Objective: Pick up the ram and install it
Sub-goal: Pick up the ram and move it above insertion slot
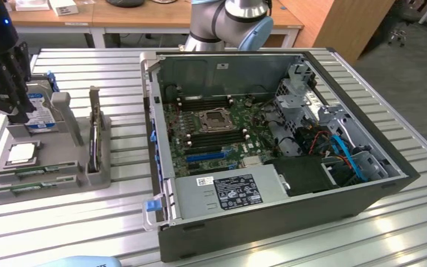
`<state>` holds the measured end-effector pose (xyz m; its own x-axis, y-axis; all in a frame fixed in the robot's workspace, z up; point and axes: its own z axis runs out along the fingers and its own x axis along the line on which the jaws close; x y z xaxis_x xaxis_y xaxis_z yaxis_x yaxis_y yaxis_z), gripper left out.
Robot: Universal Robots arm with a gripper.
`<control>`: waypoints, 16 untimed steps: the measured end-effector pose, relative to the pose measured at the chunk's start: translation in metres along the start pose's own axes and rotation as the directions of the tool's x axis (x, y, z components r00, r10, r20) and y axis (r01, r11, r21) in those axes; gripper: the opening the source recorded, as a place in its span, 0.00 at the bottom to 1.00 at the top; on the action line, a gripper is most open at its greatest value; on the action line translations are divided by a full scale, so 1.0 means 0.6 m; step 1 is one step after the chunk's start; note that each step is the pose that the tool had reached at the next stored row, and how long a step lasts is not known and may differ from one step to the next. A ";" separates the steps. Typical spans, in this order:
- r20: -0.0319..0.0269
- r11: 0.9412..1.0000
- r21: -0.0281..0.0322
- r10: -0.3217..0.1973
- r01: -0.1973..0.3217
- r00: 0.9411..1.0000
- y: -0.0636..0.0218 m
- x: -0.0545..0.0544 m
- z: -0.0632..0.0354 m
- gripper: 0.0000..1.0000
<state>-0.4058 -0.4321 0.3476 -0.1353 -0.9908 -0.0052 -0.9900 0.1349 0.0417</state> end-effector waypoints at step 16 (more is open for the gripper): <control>0.000 1.000 0.000 0.000 0.000 1.000 -0.001 0.000 0.019 0.29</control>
<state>-0.4058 -0.4321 0.3361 -0.1353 -0.9908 -0.0051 -0.9900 0.1349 0.0417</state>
